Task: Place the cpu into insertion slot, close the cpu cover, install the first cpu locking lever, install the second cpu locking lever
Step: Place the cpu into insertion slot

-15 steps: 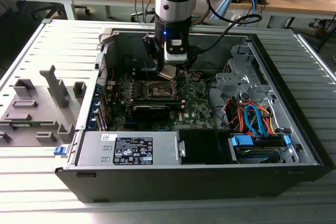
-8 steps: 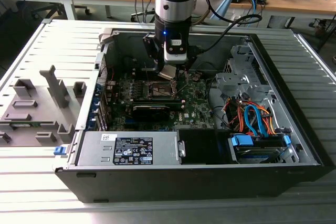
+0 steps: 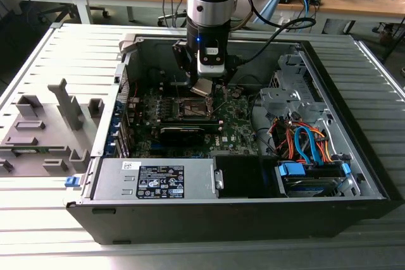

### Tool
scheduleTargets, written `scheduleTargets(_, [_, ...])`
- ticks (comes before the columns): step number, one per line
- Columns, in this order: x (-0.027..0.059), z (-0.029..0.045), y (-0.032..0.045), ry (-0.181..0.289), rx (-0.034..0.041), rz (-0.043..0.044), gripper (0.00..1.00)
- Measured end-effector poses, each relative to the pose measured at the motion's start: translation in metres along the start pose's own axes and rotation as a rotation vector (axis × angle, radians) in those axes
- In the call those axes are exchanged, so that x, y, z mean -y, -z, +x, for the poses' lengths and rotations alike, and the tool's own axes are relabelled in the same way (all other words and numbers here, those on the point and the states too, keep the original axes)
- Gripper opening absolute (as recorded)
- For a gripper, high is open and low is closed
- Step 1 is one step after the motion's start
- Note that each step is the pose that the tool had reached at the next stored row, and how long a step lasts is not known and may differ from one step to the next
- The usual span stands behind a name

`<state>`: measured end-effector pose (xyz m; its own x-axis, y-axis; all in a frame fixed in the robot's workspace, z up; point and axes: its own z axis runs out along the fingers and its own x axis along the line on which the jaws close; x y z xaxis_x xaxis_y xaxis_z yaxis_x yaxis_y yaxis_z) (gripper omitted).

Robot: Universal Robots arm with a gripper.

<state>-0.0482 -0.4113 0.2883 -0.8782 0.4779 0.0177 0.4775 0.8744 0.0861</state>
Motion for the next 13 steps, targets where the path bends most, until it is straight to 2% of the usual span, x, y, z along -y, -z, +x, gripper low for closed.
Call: scheduleTargets(13, [0.0000,0.0000,0.0000,-0.016,0.0034,0.0033,0.54])
